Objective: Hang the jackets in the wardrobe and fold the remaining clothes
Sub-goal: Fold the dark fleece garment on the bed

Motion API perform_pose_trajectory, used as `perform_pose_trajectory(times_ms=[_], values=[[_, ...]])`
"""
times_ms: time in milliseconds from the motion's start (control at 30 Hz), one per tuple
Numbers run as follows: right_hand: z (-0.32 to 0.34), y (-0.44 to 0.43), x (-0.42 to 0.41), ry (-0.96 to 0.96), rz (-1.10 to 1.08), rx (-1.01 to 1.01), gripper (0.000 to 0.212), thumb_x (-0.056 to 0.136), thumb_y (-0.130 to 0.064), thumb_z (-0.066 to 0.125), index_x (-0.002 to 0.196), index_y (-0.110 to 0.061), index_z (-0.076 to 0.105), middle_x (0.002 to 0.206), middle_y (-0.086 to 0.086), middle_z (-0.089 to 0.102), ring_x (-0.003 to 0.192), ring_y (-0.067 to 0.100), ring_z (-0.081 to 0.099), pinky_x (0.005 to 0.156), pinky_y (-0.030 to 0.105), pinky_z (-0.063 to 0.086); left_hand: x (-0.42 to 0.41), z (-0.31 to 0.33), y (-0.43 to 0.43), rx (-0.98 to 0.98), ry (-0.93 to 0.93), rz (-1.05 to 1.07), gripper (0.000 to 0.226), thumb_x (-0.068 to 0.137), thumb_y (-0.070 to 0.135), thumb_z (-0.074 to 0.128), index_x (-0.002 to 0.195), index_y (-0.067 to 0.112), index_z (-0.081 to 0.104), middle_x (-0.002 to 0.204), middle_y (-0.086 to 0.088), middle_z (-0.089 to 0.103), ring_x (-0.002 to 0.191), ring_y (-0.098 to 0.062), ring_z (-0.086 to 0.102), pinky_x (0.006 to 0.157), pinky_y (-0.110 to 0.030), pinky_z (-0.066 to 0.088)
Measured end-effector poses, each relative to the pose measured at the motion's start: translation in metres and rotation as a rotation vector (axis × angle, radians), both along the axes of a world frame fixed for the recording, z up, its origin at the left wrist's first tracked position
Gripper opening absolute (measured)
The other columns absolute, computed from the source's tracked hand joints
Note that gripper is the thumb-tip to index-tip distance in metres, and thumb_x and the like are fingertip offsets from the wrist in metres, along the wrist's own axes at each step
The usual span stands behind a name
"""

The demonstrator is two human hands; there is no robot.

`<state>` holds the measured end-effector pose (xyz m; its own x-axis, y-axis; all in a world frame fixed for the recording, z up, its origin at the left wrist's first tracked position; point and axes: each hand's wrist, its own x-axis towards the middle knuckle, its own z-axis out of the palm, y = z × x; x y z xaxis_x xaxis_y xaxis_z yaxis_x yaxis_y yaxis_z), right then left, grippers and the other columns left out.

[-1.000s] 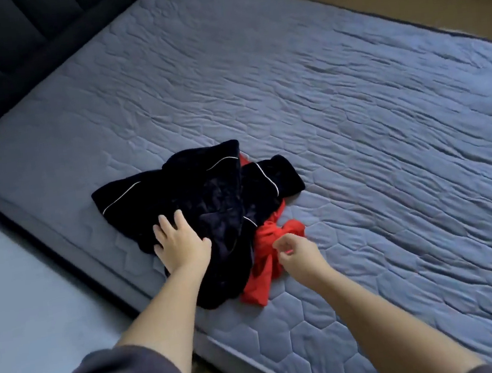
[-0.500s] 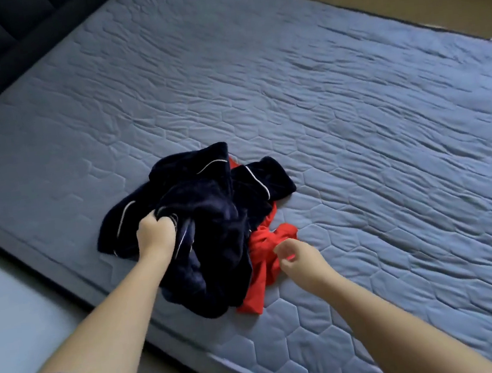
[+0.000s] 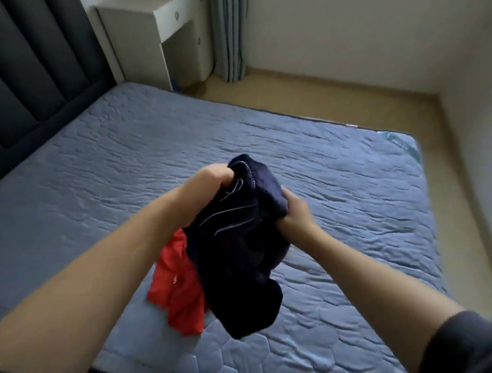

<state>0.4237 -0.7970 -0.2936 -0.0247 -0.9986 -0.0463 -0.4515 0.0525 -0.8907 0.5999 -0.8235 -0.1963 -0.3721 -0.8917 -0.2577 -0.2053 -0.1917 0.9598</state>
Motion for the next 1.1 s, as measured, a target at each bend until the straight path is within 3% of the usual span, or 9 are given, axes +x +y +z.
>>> perform_pose_trajectory(times_ms=[133, 267, 367, 567, 633, 767, 833, 967, 1100], values=[[0.079, 0.049, -0.1, 0.128, -0.089, -0.09, 0.016, 0.065, -0.017, 0.043, 0.076, -0.017, 0.054, 0.069, -0.002, 0.06, 0.072, 0.018, 0.055, 0.062, 0.027, 0.04, -0.057, 0.069, 0.04, -0.449, -0.589, -0.294, 0.051, 0.069, 0.051, 0.065, 0.104, 0.017, 0.053, 0.089, 0.006, 0.06, 0.085, -0.014, 0.057, 0.076, -0.032, 0.045], [0.147, 0.104, -0.188, 0.382, -0.064, -0.09, 0.016, 0.078, 0.001, 0.05, 0.075, -0.014, 0.053, 0.073, 0.011, 0.06, 0.078, 0.031, 0.059, 0.061, 0.034, 0.032, -0.112, 0.107, 0.085, -0.873, -1.146, -0.331, 0.052, 0.072, 0.038, 0.068, 0.112, 0.024, 0.038, 0.092, 0.001, 0.053, 0.09, -0.028, 0.059, 0.061, -0.033, 0.037], [0.189, 0.137, -0.235, 0.497, -0.062, -0.166, 0.022, 0.08, 0.001, 0.051, 0.097, -0.002, 0.063, 0.093, 0.021, 0.067, 0.089, 0.036, 0.06, 0.075, 0.038, 0.045, -0.152, 0.133, 0.105, -0.962, -1.155, -0.151, 0.038, 0.082, 0.03, 0.06, 0.115, 0.021, 0.043, 0.103, -0.007, 0.051, 0.093, -0.033, 0.058, 0.065, -0.034, 0.038], [0.254, 0.185, -0.295, 0.498, 0.012, -0.083, 0.025, 0.074, -0.019, 0.039, 0.077, -0.027, 0.063, 0.08, 0.002, 0.066, 0.073, 0.02, 0.056, 0.064, 0.03, 0.044, -0.209, 0.165, 0.134, -0.948, -0.917, -0.005, 0.033, 0.081, 0.019, 0.055, 0.113, 0.017, 0.052, 0.101, -0.014, 0.056, 0.095, -0.037, 0.06, 0.08, -0.041, 0.049], [0.264, 0.194, -0.313, 0.511, -0.005, -0.031, 0.031, 0.08, -0.012, 0.042, 0.08, -0.036, 0.061, 0.084, -0.001, 0.065, 0.071, 0.015, 0.056, 0.063, 0.027, 0.044, -0.217, 0.178, 0.139, -0.902, -0.729, 0.065, 0.028, 0.081, 0.017, 0.058, 0.108, 0.015, 0.052, 0.096, -0.012, 0.062, 0.09, -0.033, 0.06, 0.08, -0.039, 0.05], [0.266, 0.205, -0.314, 0.464, -0.018, -0.074, 0.057, 0.078, -0.018, 0.06, 0.13, -0.035, 0.045, 0.099, -0.011, 0.06, 0.078, 0.001, 0.058, 0.067, 0.012, 0.043, -0.245, 0.2, 0.153, -0.796, -0.29, -0.012, 0.009, 0.085, 0.019, 0.06, 0.092, 0.018, 0.064, 0.081, -0.003, 0.066, 0.08, -0.019, 0.061, 0.076, -0.032, 0.047], [0.263, 0.208, -0.294, 0.412, -0.045, -0.229, 0.053, 0.069, -0.022, 0.058, 0.121, -0.034, 0.054, 0.088, -0.015, 0.062, 0.075, 0.001, 0.058, 0.068, 0.015, 0.045, -0.258, 0.211, 0.161, -0.794, -0.205, -0.129, 0.002, 0.084, 0.024, 0.065, 0.083, 0.023, 0.066, 0.074, 0.003, 0.065, 0.072, -0.012, 0.059, 0.073, -0.031, 0.048], [0.271, 0.204, -0.283, 0.334, -0.279, -0.424, 0.016, 0.07, -0.008, 0.053, 0.074, -0.02, 0.064, 0.069, 0.001, 0.065, 0.075, 0.025, 0.061, 0.068, 0.034, 0.047, -0.246, 0.201, 0.16, -0.601, -0.446, -0.411, 0.024, 0.071, 0.04, 0.08, 0.083, 0.025, 0.066, 0.077, 0.009, 0.068, 0.073, -0.008, 0.063, 0.068, -0.022, 0.05], [0.285, 0.197, -0.282, 0.384, -0.408, -0.507, 0.018, 0.064, -0.018, 0.046, 0.074, -0.025, 0.059, 0.064, -0.006, 0.061, 0.071, 0.022, 0.059, 0.067, 0.036, 0.049, -0.219, 0.17, 0.155, -0.429, -0.66, -0.529, 0.016, 0.077, 0.031, 0.074, 0.084, 0.017, 0.068, 0.084, -0.001, 0.07, 0.078, -0.016, 0.066, 0.071, -0.027, 0.05]])
